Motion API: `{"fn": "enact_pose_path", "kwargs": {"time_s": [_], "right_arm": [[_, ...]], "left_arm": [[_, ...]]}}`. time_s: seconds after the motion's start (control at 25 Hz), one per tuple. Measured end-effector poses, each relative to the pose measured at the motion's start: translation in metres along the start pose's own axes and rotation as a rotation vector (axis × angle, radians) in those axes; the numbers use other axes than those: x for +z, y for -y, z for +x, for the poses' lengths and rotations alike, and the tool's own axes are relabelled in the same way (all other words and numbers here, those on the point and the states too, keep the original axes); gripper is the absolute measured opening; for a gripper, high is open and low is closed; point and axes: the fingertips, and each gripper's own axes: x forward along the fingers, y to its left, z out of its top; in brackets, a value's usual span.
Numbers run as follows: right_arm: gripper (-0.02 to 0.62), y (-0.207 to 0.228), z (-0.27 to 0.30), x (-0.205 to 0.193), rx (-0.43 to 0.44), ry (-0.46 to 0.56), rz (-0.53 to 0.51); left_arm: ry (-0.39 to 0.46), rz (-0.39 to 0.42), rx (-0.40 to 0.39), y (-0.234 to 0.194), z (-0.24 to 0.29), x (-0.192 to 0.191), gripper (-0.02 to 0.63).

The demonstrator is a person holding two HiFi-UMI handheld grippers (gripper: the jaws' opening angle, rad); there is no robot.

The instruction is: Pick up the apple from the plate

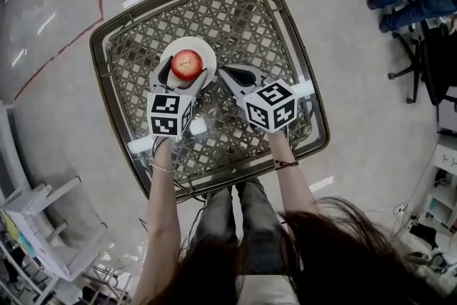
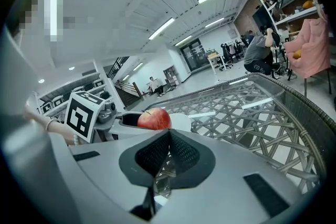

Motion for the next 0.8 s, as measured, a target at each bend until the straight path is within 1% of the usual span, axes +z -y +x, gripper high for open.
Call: {"fn": "enact_pose_path", "kwargs": {"time_s": [0.4, 0.8], "right_arm": [[0.009, -0.004, -0.003, 0.006, 0.001, 0.009, -0.009], [0.009, -0.024, -0.023, 0.02, 0.002, 0.03, -0.022]], "left_arm": [[0.023, -0.014, 0.011, -0.001, -0.009, 0.01, 0.405], [0.064, -0.019, 0.016, 0.016, -0.042, 0.034, 0.405]]}}
